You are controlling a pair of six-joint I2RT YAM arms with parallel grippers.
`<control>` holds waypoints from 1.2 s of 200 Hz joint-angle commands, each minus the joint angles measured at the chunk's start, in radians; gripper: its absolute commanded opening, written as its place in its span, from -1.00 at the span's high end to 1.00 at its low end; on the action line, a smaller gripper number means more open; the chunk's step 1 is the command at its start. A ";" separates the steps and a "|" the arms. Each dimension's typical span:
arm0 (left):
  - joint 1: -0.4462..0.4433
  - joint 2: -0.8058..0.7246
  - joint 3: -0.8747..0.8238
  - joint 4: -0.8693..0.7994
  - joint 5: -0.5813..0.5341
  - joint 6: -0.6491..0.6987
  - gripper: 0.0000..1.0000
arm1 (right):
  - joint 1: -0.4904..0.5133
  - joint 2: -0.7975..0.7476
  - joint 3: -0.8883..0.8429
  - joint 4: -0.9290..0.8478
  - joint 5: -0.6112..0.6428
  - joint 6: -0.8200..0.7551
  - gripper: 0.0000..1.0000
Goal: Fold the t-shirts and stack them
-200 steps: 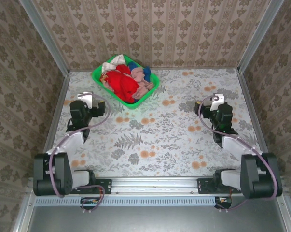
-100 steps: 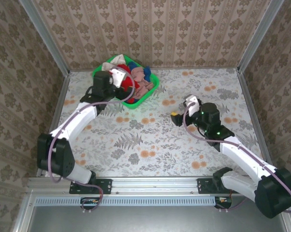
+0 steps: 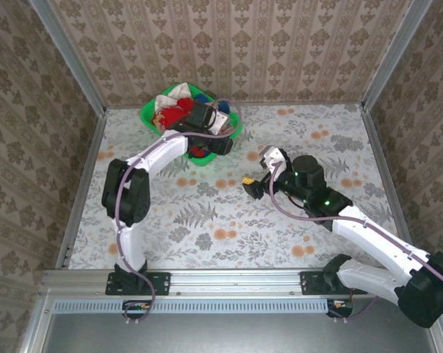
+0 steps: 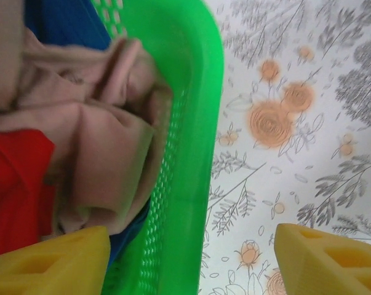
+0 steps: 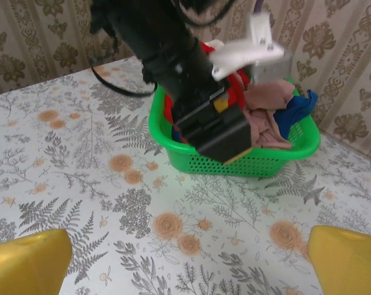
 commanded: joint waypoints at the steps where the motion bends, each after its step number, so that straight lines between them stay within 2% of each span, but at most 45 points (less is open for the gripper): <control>1: -0.007 0.048 0.069 -0.098 -0.011 -0.022 -0.38 | 0.005 0.000 0.034 0.039 0.043 0.007 -1.00; 21: -0.009 0.098 0.095 -0.119 -0.028 -0.051 -0.21 | 0.004 0.008 0.038 0.046 0.060 0.005 -1.00; 48: -0.007 0.114 0.096 -0.113 -0.039 -0.092 0.55 | 0.004 0.021 0.049 0.038 0.052 0.013 -1.00; 65: -0.008 0.102 0.091 -0.113 -0.076 -0.138 0.81 | 0.004 0.028 0.053 0.040 0.051 0.020 -1.00; 93: -0.003 0.079 0.076 -0.122 -0.184 -0.226 0.95 | 0.004 0.046 0.077 0.007 0.050 0.030 -1.00; 142: 0.074 0.089 0.112 -0.123 -0.228 -0.402 1.00 | 0.006 0.107 0.127 0.006 0.013 0.055 -1.00; 172: 0.162 0.137 0.184 -0.145 -0.215 -0.379 1.00 | 0.013 0.156 0.165 0.023 -0.005 0.065 -1.00; 194: 0.208 0.190 0.268 -0.161 -0.132 -0.297 1.00 | 0.020 0.187 0.183 0.023 -0.014 0.070 -1.00; 223: 0.256 0.276 0.414 -0.261 -0.181 -0.262 1.00 | 0.026 0.214 0.198 0.023 -0.046 0.072 -1.00; 240: 0.279 0.302 0.440 -0.234 -0.136 -0.243 1.00 | 0.030 0.221 0.200 0.029 -0.046 0.073 -1.00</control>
